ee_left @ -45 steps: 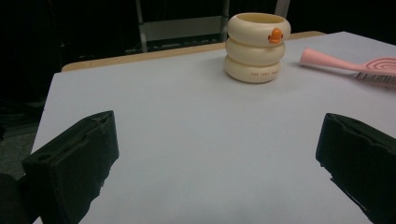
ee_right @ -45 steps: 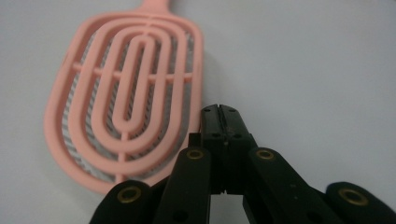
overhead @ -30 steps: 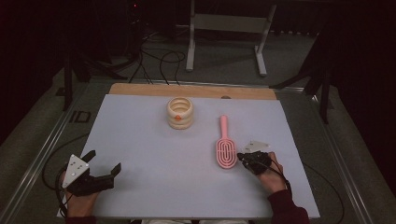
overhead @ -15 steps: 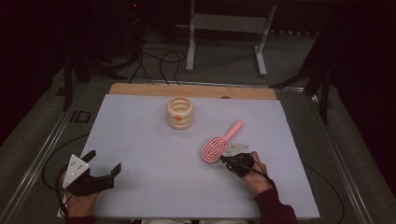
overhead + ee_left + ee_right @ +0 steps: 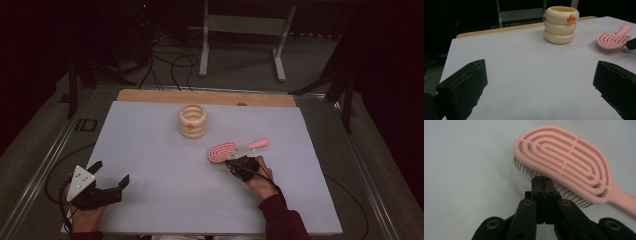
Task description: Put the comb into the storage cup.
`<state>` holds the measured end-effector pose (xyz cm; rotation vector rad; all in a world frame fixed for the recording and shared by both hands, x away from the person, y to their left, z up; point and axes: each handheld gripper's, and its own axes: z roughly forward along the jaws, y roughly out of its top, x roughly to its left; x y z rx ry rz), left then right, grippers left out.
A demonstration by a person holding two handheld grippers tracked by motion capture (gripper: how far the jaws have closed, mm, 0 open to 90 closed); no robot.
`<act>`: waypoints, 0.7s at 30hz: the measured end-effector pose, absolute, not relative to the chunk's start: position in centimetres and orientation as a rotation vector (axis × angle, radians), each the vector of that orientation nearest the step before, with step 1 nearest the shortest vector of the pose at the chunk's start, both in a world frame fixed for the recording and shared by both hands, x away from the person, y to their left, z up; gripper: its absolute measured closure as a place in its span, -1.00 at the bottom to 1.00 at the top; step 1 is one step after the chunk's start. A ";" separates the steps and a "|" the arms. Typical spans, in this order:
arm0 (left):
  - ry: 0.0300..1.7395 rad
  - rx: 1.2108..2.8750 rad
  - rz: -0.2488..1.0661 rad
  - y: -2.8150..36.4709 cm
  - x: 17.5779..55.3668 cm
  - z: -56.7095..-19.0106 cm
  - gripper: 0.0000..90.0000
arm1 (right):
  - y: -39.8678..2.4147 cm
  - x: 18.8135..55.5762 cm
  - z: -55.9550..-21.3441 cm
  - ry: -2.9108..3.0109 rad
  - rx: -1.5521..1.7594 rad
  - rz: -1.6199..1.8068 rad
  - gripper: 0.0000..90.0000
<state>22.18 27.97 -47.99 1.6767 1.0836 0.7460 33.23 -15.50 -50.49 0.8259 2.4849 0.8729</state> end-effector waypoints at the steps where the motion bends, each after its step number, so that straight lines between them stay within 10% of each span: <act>1: 1.084 1.677 0.747 28.0 22.2 -48.0 -1.00 | -15.4 33.5 -50.5 2.481 0.825 0.873 1.00; 21: 1.085 1.679 0.747 28.1 22.2 -48.0 -1.00 | -15.2 36.8 -50.5 2.375 0.999 0.892 1.00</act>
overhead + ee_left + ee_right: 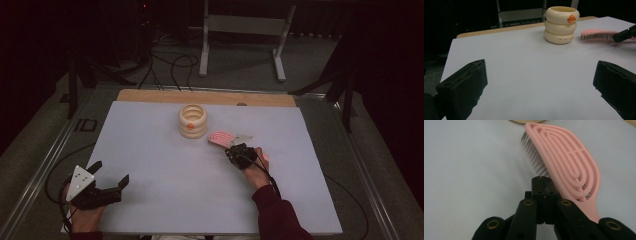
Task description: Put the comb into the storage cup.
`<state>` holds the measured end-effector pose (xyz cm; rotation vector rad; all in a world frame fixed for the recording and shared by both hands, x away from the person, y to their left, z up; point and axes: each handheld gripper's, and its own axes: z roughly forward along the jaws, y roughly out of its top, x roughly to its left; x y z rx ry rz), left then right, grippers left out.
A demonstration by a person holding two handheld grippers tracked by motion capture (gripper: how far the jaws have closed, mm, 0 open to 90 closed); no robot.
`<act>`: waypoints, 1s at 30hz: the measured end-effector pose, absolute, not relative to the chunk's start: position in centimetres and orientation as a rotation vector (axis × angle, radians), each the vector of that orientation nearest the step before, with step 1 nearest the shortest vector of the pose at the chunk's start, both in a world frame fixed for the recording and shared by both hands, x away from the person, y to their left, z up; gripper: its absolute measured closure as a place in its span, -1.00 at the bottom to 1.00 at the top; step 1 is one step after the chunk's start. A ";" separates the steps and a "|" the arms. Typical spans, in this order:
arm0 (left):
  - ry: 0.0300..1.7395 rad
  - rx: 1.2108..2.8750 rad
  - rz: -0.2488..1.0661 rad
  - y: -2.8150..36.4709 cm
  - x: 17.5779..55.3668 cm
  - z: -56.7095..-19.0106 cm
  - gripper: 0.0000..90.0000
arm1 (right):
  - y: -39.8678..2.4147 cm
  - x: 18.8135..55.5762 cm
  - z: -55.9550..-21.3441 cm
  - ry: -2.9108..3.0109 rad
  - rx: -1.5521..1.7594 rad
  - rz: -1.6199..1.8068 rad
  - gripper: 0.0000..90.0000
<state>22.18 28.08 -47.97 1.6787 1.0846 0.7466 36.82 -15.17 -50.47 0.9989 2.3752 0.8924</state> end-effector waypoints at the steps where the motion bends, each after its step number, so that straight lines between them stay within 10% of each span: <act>1: 1.085 1.678 0.747 28.1 22.2 -48.0 -1.00 | -15.2 37.0 -50.4 2.374 1.007 0.891 1.00; 30: 1.086 1.676 0.742 28.1 22.2 -48.0 -1.00 | -16.1 36.2 -48.8 2.342 0.997 1.063 0.69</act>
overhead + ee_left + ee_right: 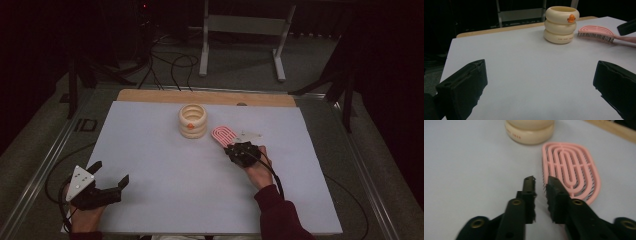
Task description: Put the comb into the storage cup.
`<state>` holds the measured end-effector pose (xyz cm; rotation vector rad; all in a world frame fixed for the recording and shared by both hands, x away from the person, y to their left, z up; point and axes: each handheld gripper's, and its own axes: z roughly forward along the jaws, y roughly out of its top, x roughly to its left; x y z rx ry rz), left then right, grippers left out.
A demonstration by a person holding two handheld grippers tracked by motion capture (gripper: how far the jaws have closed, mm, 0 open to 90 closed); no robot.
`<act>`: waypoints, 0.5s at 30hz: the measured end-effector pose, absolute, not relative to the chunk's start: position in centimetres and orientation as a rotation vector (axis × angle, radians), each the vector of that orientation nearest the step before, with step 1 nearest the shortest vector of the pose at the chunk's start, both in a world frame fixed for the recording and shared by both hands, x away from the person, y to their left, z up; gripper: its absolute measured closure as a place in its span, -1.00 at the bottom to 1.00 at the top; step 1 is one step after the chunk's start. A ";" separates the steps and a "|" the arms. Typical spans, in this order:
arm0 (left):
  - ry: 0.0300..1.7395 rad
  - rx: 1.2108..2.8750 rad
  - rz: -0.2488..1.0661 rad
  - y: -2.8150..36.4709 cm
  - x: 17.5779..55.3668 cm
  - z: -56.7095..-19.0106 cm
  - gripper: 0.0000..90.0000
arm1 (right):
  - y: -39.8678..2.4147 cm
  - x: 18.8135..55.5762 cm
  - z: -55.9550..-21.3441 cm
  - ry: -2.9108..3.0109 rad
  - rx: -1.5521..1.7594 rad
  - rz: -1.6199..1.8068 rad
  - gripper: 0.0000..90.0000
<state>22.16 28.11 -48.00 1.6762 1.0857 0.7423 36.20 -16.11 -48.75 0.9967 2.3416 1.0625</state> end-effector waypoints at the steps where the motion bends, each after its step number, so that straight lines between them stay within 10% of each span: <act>1: 1.086 1.675 0.743 28.1 22.2 -48.0 -1.00 | -16.3 36.0 -48.5 2.333 0.991 1.077 0.62; 15: 1.088 1.666 0.728 28.1 22.2 -48.1 -1.00 | -22.0 31.8 -46.0 2.153 1.022 1.261 -0.15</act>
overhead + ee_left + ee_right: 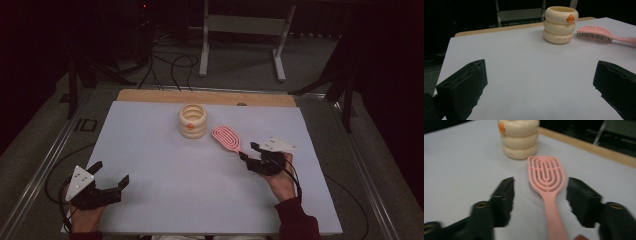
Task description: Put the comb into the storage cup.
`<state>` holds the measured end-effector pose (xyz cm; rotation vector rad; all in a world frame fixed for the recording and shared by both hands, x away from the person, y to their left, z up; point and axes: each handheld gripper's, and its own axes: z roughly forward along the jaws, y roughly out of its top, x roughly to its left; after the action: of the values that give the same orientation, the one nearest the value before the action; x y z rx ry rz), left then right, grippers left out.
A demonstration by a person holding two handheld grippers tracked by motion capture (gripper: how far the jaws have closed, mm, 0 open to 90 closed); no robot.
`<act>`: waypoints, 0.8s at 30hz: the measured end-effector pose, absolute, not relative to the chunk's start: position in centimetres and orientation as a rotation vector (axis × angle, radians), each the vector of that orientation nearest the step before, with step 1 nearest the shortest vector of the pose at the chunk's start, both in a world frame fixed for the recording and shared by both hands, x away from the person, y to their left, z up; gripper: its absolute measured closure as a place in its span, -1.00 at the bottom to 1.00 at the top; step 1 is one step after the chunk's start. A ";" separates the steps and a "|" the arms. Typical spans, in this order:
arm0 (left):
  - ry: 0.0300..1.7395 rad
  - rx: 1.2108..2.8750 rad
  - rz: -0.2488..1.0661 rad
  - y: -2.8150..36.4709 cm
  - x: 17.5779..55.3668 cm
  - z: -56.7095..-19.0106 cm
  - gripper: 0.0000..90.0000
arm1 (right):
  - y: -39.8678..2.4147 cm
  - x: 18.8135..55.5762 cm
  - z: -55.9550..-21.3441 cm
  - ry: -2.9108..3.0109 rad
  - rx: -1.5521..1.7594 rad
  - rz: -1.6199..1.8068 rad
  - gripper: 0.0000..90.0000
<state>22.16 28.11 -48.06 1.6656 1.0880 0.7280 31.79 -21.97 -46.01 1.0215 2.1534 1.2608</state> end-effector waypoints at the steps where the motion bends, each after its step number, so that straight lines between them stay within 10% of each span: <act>1: 1.088 1.664 0.727 28.1 22.2 -48.1 -1.00 | -22.5 31.4 -45.9 2.132 1.030 1.278 -0.22; 8: 1.084 1.664 0.730 28.1 22.1 -48.0 -1.00 | -26.1 28.7 -45.5 2.006 1.072 1.304 -0.67; 24: 1.075 1.647 0.723 28.4 22.1 -47.8 -1.00 | -30.0 24.5 -45.9 1.889 1.074 1.426 -0.81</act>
<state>22.07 28.38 -47.80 1.6472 1.0750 0.7227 24.53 -29.99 -45.90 1.0743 1.8886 1.4261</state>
